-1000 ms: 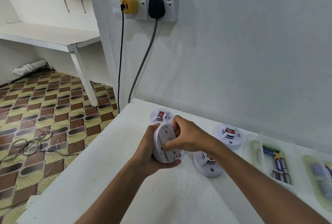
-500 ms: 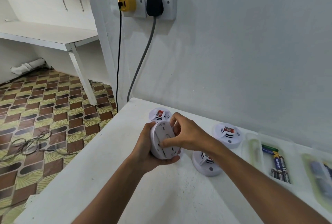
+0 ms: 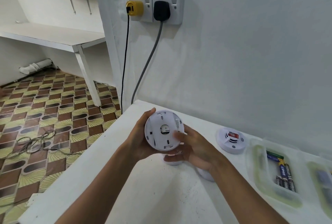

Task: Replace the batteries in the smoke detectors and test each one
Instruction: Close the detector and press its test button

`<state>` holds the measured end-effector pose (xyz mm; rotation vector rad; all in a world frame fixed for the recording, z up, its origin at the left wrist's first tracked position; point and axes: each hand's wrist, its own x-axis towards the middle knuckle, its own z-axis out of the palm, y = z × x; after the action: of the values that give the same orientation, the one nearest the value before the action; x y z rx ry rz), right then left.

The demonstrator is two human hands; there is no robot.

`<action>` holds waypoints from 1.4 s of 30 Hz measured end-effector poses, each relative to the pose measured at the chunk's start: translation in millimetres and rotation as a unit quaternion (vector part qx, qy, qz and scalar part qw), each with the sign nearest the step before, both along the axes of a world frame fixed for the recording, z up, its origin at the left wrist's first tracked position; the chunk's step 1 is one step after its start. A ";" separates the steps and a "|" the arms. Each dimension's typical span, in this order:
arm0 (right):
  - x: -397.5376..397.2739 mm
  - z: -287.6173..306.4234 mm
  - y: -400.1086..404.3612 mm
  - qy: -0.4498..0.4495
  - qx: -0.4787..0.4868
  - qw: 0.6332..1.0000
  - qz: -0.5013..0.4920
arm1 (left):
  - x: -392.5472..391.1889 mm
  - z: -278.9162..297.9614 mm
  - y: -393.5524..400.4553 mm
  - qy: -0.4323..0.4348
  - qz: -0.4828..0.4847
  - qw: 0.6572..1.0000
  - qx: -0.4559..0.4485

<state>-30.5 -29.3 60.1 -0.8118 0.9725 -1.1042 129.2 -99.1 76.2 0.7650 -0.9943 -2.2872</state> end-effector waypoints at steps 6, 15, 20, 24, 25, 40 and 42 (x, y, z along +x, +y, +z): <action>21.6 5.0 -0.4 -0.129 0.033 0.989 -0.067 | -6.5 10.2 2.3 -0.133 0.060 0.982 -0.122; 31.2 -8.5 -11.3 -0.268 -0.011 0.944 -0.190 | -11.8 -1.2 20.0 -0.326 0.265 0.711 -0.565; 35.0 -3.8 -13.1 -0.289 -0.036 0.925 -0.244 | -25.1 -10.6 26.2 -0.346 0.213 0.738 -0.539; 35.5 -5.4 -13.9 -0.239 -0.041 0.931 -0.272 | -20.6 -4.8 10.2 -0.299 0.147 0.802 -0.495; 35.5 -5.9 -14.0 -0.224 -0.041 0.934 -0.276 | -18.3 -4.6 6.7 -0.287 0.124 0.819 -0.482; 47.8 -9.7 -13.8 -0.042 -0.069 0.928 -0.363 | -16.9 -9.0 -2.8 -0.260 0.016 0.885 -0.386; 48.6 -10.1 -14.3 -0.026 -0.077 0.927 -0.366 | -17.9 -11.5 -3.3 -0.266 0.024 0.881 -0.391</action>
<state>18.0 -43.6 50.0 -0.5383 1.1922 -1.8535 111.4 -102.4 64.7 1.0265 -1.9402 -1.4028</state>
